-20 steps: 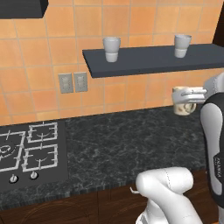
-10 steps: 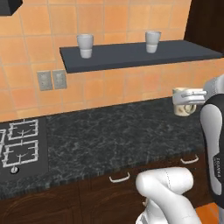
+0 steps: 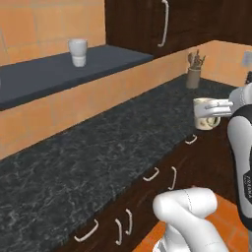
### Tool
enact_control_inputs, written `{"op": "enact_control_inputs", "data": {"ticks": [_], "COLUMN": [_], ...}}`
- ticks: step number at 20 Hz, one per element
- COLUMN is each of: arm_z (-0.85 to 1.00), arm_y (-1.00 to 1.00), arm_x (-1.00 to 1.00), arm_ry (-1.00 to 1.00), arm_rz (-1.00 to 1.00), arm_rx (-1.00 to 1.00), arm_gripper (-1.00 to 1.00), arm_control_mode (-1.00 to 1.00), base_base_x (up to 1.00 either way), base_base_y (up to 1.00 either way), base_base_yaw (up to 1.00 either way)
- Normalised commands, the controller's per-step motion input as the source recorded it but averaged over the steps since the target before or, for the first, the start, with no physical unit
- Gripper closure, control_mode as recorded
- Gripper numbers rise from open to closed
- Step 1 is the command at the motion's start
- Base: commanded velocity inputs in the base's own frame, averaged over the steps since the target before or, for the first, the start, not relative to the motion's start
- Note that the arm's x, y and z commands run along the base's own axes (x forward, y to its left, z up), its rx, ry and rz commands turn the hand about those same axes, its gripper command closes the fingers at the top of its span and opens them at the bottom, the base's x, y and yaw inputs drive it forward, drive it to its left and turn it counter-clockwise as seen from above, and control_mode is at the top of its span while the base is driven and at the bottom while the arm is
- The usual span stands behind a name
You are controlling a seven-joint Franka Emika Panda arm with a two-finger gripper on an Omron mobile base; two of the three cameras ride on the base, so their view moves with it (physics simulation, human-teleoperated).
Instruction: Gather all objects into one cabinet and sort the glasses and bowls to opposite sides.
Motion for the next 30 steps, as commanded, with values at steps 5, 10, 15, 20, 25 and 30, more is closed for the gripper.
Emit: {"op": "enact_control_inputs", "data": {"ticks": [5, 10, 15, 20, 25, 30], "arm_z": [0.00, 0.00, 0.00, 0.00, 0.00, 0.00], "arm_y": [0.00, 0.00, 0.00, 0.00, 0.00, 0.00], "arm_x": [0.00, 0.00, 0.00, 0.00, 0.00, 0.00], "arm_ry": [0.00, 0.00, 0.00, 0.00, 0.00, 0.00], "arm_rz": [0.00, 0.00, 0.00, 0.00, 0.00, 0.00], "arm_rx": [0.00, 0.00, 0.00, 0.00, 0.00, 0.00], "arm_gripper": [1.00, 1.00, 1.00, 1.00, 1.00, 1.00], "arm_control_mode": [1.00, 1.00, 1.00, 1.00, 1.00, 1.00], "base_base_x": [0.00, 0.00, 0.00, 0.08, 0.42, 0.61], "base_base_y": [-0.01, 0.00, 0.05, 0.16, 0.06, 0.06], "base_base_yaw": [-0.95, -0.96, -0.93, -0.88, -0.72, -0.66]}}
